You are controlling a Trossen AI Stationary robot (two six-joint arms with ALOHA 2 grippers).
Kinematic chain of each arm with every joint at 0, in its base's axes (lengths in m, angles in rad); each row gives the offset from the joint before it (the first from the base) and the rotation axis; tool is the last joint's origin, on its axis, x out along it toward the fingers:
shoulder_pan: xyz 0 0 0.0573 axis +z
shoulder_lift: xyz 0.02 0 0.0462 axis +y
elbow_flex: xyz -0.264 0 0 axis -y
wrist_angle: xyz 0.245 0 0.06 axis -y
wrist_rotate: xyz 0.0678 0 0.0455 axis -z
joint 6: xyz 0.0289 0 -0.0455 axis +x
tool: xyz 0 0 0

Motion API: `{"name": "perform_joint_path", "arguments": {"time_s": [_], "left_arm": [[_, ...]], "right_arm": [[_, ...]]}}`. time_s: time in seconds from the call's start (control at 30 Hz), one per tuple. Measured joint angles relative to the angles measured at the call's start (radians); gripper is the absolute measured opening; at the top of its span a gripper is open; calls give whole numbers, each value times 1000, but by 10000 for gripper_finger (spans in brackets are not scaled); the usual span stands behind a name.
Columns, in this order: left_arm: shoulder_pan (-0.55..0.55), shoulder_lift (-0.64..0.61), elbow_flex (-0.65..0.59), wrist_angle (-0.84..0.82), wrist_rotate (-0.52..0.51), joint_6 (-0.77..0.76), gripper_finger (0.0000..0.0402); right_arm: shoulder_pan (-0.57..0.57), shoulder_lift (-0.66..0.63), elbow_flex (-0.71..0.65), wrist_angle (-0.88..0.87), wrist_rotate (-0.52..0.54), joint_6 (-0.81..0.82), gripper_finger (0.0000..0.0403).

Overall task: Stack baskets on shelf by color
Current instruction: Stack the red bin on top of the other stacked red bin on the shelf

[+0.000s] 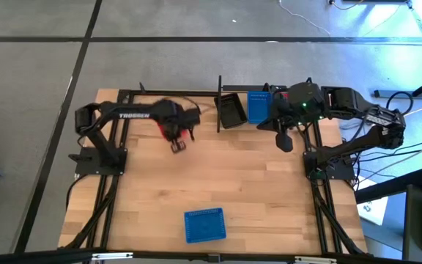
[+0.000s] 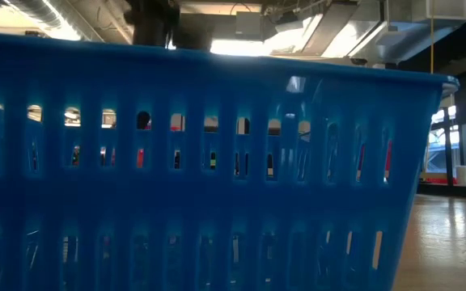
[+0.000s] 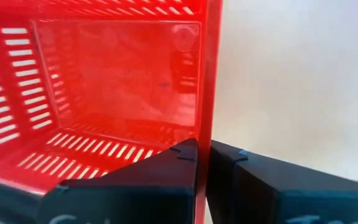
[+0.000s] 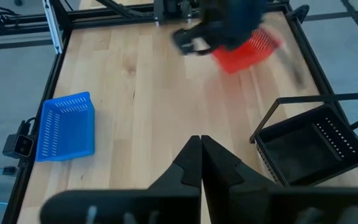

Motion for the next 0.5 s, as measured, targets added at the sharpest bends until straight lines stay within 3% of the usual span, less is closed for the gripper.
{"name": "perform_joint_path", "arguments": {"time_s": [0.13,0.23,0.5], "left_arm": [[-162,-1,42,20,104,135,0],[-285,15,48,73,110,174,0],[-498,86,48,213,181,101,0]], "right_arm": [[0,-11,0,4,2,-1,0],[0,-11,0,10,12,-1,0],[-1,-11,0,13,35,0,0]]}}
